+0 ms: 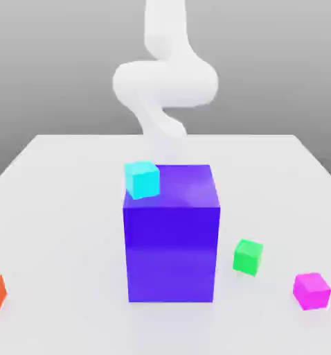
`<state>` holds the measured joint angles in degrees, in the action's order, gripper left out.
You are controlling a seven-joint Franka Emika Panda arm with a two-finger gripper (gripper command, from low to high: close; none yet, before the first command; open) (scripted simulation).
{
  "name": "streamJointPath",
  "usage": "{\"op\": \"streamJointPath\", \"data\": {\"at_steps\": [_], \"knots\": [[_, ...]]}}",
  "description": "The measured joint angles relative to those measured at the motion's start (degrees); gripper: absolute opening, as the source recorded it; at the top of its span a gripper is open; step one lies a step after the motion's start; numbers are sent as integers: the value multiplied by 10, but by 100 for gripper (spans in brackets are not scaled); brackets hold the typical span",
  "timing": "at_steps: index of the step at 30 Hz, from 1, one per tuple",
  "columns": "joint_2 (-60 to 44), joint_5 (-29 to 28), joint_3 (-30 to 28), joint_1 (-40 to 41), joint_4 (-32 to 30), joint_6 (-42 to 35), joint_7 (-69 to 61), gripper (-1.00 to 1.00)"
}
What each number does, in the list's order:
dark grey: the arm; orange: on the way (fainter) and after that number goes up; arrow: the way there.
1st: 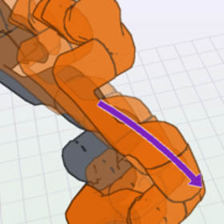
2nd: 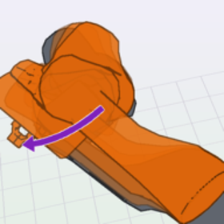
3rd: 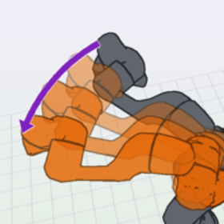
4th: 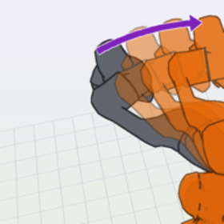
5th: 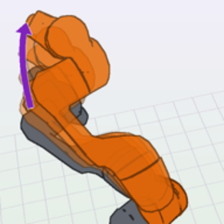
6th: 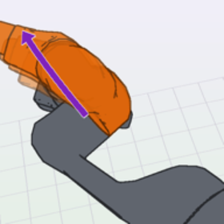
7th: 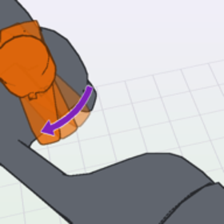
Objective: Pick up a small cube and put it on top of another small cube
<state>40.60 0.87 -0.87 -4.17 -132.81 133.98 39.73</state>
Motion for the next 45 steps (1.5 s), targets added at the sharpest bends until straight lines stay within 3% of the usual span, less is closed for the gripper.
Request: {"op": "streamJointPath", "data": {"at_steps": [9,17,25,30,31,38,45], "knots": [[-191,39,-11,-133,-37,79,-227,0],[-357,55,19,-216,-70,150,-412,0],[-520,-17,48,-279,-104,222,-535,0],[-624,-47,37,-296,-91,297,-535,0],[-641,-49,34,-298,-87,311,-534,-100],[-644,-50,34,-299,-87,312,-533,-100],[-514,-28,53,-278,-134,229,-587,-100]]}}
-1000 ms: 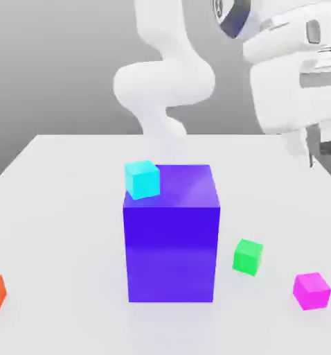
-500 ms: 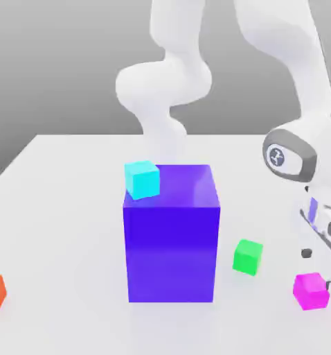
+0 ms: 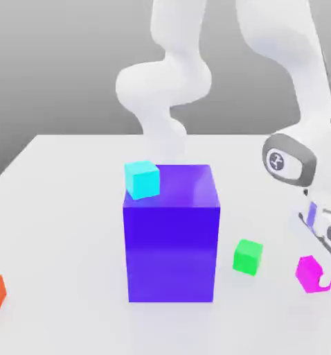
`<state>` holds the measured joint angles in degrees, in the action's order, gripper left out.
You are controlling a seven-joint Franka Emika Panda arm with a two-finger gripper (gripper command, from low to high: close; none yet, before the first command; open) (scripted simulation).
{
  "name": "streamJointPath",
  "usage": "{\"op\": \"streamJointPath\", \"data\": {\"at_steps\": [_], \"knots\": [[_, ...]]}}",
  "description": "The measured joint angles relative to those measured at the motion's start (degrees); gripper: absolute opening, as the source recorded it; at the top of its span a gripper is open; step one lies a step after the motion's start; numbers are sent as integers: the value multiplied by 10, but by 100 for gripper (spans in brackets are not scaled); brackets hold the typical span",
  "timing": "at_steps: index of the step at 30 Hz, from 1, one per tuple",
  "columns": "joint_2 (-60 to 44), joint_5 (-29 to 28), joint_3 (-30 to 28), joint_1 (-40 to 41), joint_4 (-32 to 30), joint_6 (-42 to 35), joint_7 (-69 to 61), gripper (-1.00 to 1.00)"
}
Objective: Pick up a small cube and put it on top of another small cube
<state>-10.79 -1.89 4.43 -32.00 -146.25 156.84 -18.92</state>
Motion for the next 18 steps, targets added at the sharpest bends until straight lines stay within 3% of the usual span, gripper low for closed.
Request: {"op": "streamJointPath", "data": {"at_steps": [12,18], "knots": [[241,27,-31,-5,-213,-28,-299,-100],[155,26,-36,-9,-224,69,-320,-100]]}}
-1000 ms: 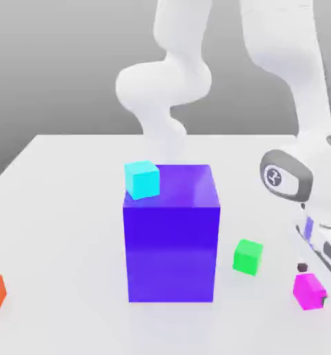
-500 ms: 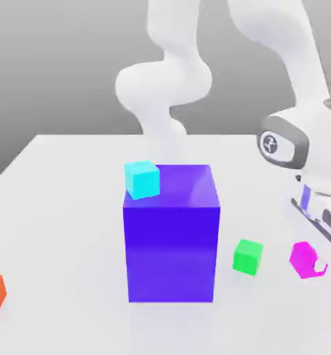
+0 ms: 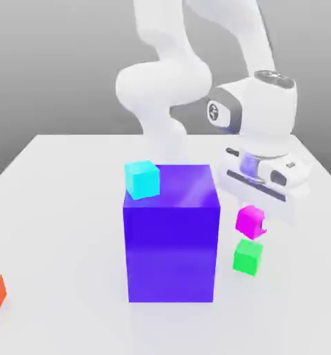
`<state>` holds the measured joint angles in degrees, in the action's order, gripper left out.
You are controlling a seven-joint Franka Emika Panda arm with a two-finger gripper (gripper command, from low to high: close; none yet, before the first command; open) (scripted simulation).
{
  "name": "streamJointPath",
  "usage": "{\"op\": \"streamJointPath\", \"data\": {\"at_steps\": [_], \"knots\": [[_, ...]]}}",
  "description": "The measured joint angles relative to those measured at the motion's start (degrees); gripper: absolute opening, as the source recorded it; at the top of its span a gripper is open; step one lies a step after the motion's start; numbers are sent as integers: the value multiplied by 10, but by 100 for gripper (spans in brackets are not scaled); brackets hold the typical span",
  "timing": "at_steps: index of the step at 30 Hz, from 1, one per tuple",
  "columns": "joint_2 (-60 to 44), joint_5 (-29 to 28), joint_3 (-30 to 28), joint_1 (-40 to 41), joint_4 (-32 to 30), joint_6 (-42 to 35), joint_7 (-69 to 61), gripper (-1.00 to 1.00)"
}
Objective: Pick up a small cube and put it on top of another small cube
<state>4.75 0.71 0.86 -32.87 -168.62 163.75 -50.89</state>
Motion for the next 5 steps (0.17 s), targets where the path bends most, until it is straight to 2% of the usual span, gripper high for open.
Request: {"op": "streamJointPath", "data": {"at_steps": [2,3,5], "knots": [[-41,-4,-1,1,2,39,2,-100],[-54,-6,-2,0,2,52,4,100],[-54,-6,-2,0,2,52,4,100]]}}
